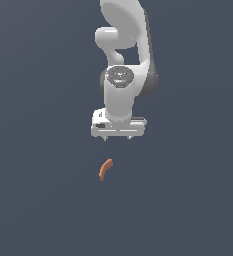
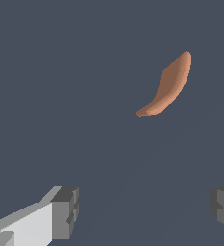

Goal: Pick up the object and move it to a goal position.

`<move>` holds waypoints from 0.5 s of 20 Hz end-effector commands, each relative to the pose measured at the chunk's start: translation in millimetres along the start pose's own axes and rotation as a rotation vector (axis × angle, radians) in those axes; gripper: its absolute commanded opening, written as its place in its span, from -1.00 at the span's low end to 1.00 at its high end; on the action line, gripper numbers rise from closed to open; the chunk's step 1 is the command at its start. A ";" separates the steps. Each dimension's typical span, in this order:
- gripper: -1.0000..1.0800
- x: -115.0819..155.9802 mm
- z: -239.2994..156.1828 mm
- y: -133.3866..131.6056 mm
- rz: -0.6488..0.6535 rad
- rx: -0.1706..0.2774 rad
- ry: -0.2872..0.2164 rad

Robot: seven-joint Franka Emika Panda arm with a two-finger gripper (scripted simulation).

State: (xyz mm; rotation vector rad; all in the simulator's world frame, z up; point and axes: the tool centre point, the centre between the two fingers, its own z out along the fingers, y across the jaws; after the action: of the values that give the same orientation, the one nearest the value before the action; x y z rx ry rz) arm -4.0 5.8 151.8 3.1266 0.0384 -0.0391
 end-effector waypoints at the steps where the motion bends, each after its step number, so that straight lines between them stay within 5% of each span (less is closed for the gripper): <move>1: 0.92 0.0 0.0 0.0 0.000 0.000 0.000; 10: 0.92 3.7 -12.4 3.8 -0.010 -0.028 0.008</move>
State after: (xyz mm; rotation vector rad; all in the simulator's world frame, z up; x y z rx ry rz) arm -0.1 2.7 162.3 3.1029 0.0499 -0.0267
